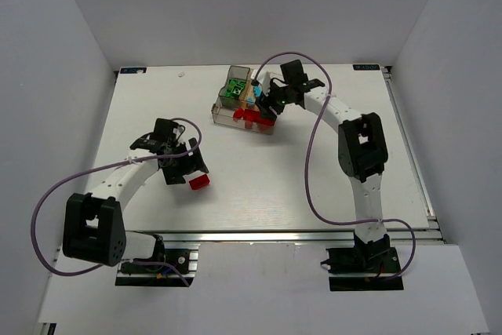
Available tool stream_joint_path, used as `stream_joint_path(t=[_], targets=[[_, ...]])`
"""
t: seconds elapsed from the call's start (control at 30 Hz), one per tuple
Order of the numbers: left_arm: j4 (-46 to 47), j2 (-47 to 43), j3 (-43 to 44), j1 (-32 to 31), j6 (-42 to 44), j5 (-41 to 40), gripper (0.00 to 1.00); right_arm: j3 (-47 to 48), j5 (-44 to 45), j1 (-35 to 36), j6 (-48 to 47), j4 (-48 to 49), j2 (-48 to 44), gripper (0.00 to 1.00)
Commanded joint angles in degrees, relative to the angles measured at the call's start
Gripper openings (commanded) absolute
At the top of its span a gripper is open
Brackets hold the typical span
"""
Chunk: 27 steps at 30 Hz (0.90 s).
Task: Sort the legos into containers by color
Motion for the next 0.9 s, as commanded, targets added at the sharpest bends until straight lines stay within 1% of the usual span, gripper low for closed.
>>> stream_joint_path(t=[0.0, 0.07, 0.17, 0.23, 0.33, 0.37, 0.5, 0.67, 0.77, 0.8, 0.87], targets=[[-1.4, 2.6, 1.9, -1.1, -0.3, -2.3, 0.95, -1.0, -2.4, -0.8, 2.7, 2.8, -6.0, 0.68], [-1.3, 4.3, 3.1, -2.7, 0.3, -2.8, 0.96, -3.5, -4.2, -1.5, 4.5, 3.5, -8.5, 0.69], [-1.7, 6.6, 5.8, -4.3, 3.7, -5.0, 0.96, -7.8, -6.1, -2.2, 6.1, 5.3, -12.1, 0.70], [-1.8, 7.1, 6.9, -5.0, 8.1, -5.6, 0.96, -10.9, -7.1, -2.4, 6.5, 6.7, -14.8, 0.70], [-0.6, 5.2, 8.3, -6.3, 15.4, -6.1, 0.96, -13.9, -8.1, -3.0, 7.0, 8.0, -17.3, 0.71], [-0.3, 4.2, 8.2, -6.9, 19.4, -5.8, 0.96, -14.5, -8.3, -3.4, 7.3, 8.2, -17.7, 0.71], [1.8, 1.2, 7.0, -7.5, 27.0, -4.6, 0.95, -16.5, -8.8, -4.1, 7.8, 8.9, -19.3, 0.71], [-1.9, 5.4, 8.1, -9.6, 36.1, -3.9, 0.94, -17.7, -9.2, -4.9, 8.9, 9.2, -19.8, 0.71], [-2.9, 7.7, 8.2, -11.0, 39.5, -7.5, 0.94, -18.1, -9.4, -5.1, 8.9, 9.3, -20.1, 0.71], [-3.1, 8.4, 8.7, -11.7, 40.1, -9.9, 0.94, -18.4, -9.4, -5.4, 9.0, 9.2, -20.5, 0.71], [-3.0, 10.0, 9.0, -12.4, 41.3, -10.8, 0.93, -18.5, -9.4, -5.5, 9.1, 9.2, -20.5, 0.71]])
